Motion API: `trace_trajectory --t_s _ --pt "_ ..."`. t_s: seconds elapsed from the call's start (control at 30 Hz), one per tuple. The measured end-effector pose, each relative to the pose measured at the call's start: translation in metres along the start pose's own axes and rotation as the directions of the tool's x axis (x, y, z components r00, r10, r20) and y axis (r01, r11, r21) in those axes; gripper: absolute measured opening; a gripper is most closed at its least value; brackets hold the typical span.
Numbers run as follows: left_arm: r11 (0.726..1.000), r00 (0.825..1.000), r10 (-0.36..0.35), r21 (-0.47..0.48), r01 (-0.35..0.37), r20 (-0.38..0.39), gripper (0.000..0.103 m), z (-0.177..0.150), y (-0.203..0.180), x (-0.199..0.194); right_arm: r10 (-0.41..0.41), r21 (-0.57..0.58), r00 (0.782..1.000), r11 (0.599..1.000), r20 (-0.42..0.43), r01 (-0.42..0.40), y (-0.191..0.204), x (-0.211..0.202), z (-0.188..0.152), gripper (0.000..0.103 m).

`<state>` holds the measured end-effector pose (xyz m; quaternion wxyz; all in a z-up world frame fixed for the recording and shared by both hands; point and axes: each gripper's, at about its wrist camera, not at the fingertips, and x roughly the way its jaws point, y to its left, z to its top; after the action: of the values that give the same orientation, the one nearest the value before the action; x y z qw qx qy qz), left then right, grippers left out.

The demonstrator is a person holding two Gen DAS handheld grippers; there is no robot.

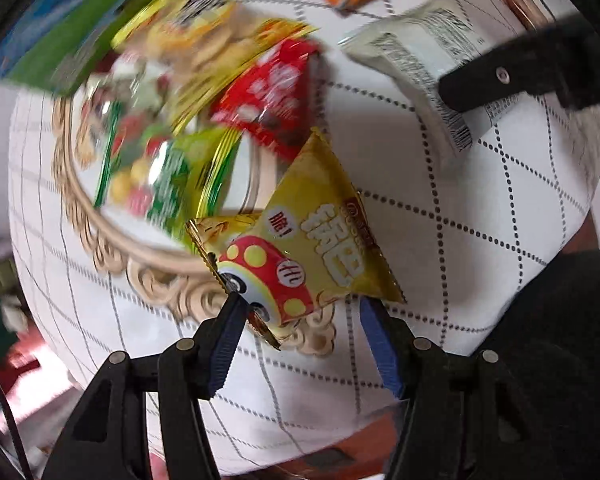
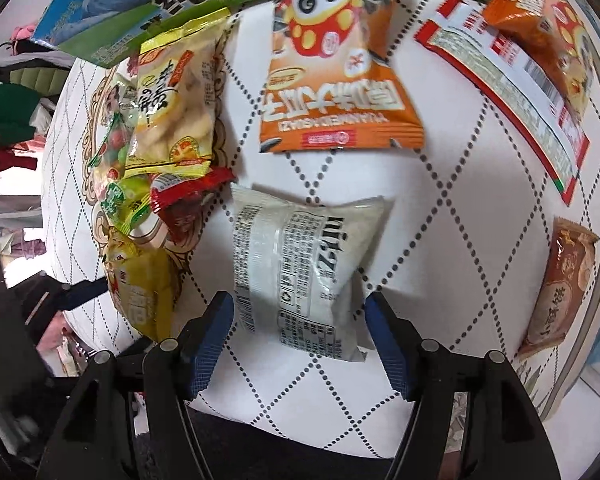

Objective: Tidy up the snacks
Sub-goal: 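Grasp the panda-print packet with the left tool while the right tool grasps the white nizz packet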

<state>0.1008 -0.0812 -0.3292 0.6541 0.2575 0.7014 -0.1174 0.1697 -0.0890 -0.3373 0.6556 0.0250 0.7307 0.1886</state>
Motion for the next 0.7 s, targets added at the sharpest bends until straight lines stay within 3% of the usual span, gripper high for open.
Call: trace_trajectory --t_s 0.13,0.2,0.27,0.33,0.4,0.47,0.5,0.57,0.63,0.67,0.7 --pt "0.999 1.0 0.02 0.036 -0.021 0.01 0.057 0.022 -0.022 0.005 -0.002 0.017 1.0 1.0 0.013 0.002 -0.011 -0.006 -0.002 0.071" --pt "1.0 1.0 0.005 -0.029 -0.005 0.006 0.057 0.029 -0.017 0.007 -0.005 0.017 1.0 1.0 0.013 0.005 -0.013 -0.006 -0.002 0.071" --pt "0.984 0.999 -0.054 -0.171 0.054 0.008 0.053 0.03 0.003 0.009 -0.007 0.015 1.0 1.0 0.019 0.007 -0.014 -0.008 -0.002 0.071" --pt "0.912 0.988 -0.152 -0.384 0.144 0.01 0.052 0.022 0.03 0.014 -0.006 0.009 1.0 1.0 0.025 0.005 -0.013 -0.009 -0.002 0.071" --pt "0.771 0.959 -0.276 -0.583 0.258 0.06 0.052 0.006 0.055 0.02 -0.005 0.0 0.999 1.0 0.035 0.005 -0.007 -0.007 -0.001 0.071" --pt "0.664 0.936 -0.337 -0.679 0.315 0.105 0.052 -0.007 0.066 0.024 0.0 -0.004 0.999 1.0 0.043 0.0 -0.001 -0.004 0.001 0.071" --pt "0.64 0.929 -0.352 -0.694 0.33 0.117 0.052 -0.007 0.07 0.025 0.004 -0.003 0.999 1.0 0.046 -0.003 0.003 -0.001 0.002 0.071" --pt "0.635 0.924 -0.361 -0.693 0.342 0.126 0.052 -0.01 0.064 0.022 0.005 -0.007 0.998 1.0 0.055 -0.005 0.009 0.005 0.004 0.071" --pt "0.682 0.936 -0.334 -0.658 0.319 0.108 0.052 -0.009 0.054 0.011 -0.008 -0.017 0.998 1.0 0.058 0.009 0.015 0.01 0.007 0.069" --pt "0.69 0.941 -0.326 -0.657 0.304 0.093 0.052 -0.012 0.053 0.006 -0.017 -0.037 0.998 0.999 0.06 0.019 0.019 0.012 0.008 0.062" --pt "0.666 0.937 -0.335 -0.681 0.306 0.094 0.053 -0.018 0.045 0.002 -0.033 -0.058 0.997 0.998 0.064 0.037 0.023 0.012 0.008 0.06"
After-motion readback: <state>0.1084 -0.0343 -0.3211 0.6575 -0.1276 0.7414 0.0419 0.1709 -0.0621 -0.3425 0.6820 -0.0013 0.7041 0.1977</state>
